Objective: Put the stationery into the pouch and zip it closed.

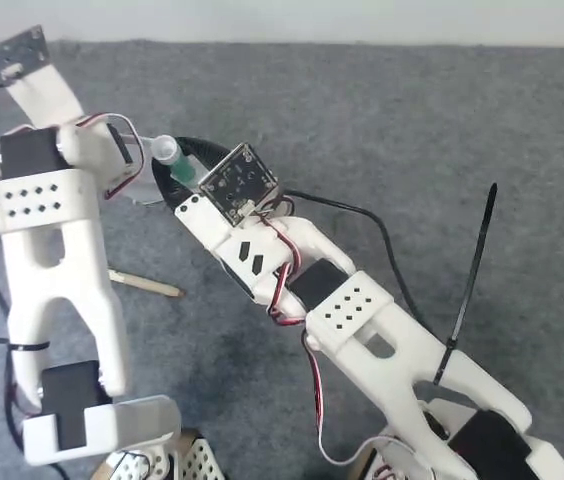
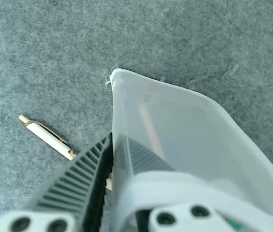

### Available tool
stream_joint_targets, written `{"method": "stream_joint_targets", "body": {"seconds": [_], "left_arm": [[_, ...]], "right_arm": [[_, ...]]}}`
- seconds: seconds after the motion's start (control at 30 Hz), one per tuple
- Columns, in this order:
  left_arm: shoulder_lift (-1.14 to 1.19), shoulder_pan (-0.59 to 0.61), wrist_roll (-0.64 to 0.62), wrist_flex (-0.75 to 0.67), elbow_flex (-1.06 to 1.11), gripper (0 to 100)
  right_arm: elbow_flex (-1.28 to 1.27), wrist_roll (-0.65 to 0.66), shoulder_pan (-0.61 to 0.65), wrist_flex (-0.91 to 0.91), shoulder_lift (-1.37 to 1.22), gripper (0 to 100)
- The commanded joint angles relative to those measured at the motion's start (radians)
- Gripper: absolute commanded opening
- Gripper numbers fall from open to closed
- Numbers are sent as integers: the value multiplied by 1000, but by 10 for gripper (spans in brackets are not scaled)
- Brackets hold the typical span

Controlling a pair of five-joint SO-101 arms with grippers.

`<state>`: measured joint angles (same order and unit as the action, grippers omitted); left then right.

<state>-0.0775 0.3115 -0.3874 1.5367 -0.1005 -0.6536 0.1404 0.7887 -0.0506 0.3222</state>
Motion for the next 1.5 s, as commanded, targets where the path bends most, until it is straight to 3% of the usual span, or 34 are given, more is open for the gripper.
{"method": "stream_joint_targets", "body": {"seconds": [0.0,0.13,0.93,1.17,1.33,1.47], "left_arm": [[29,26,5,-18,1,10],[29,26,5,-21,1,10],[31,26,5,-23,1,10],[31,44,6,-21,1,10],[28,94,6,-21,1,10],[21,121,2,-18,1,10]], "right_arm": [[-49,9,-48,7,-5,88],[-64,11,-48,10,-5,192],[-167,3,-97,15,240,195],[-166,0,-108,199,343,195],[-166,-94,-102,341,409,195],[-167,-97,-102,410,409,195]]}}
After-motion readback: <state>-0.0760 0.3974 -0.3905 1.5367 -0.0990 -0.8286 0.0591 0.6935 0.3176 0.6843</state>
